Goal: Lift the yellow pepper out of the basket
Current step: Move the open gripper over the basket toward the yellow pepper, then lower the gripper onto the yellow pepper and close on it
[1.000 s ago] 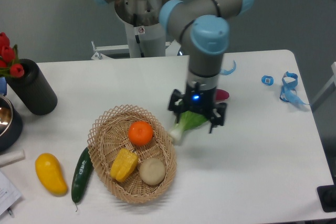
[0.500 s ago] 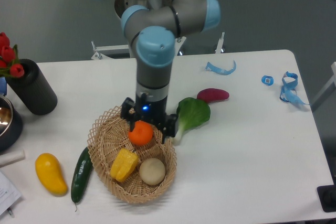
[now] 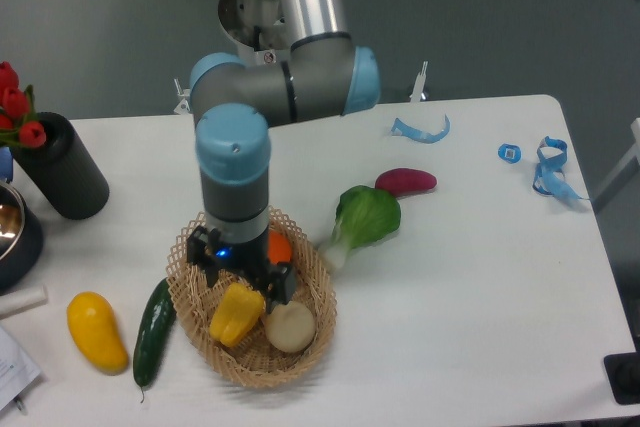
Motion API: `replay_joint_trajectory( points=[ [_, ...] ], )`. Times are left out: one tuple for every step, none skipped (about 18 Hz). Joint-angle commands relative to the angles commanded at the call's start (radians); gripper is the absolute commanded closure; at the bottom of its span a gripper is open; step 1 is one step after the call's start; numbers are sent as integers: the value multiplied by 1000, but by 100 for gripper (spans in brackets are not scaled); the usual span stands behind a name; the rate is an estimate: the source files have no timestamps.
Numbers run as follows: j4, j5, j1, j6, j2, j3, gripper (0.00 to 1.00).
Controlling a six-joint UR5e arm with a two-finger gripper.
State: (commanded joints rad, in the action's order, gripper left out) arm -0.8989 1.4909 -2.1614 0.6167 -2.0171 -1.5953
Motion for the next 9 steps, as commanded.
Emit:
replay_joint_trajectory(
  points=[
    [-2,15,11,0,-9,0,0],
    [-2,29,21,0,-17,3,0],
    [-2,37,29,0,-25,3,0],
    [-2,41,31,0,-28,3,0],
    [-2,46,32,0,-31,3,0],
    [-9,46,32,0,-34,2,0],
    [-20,45,34,0,-34,0,0],
    [-28,45,38,-2,-38,0,0],
    [-28,45,40,-5,-46,1,0]
  ],
)
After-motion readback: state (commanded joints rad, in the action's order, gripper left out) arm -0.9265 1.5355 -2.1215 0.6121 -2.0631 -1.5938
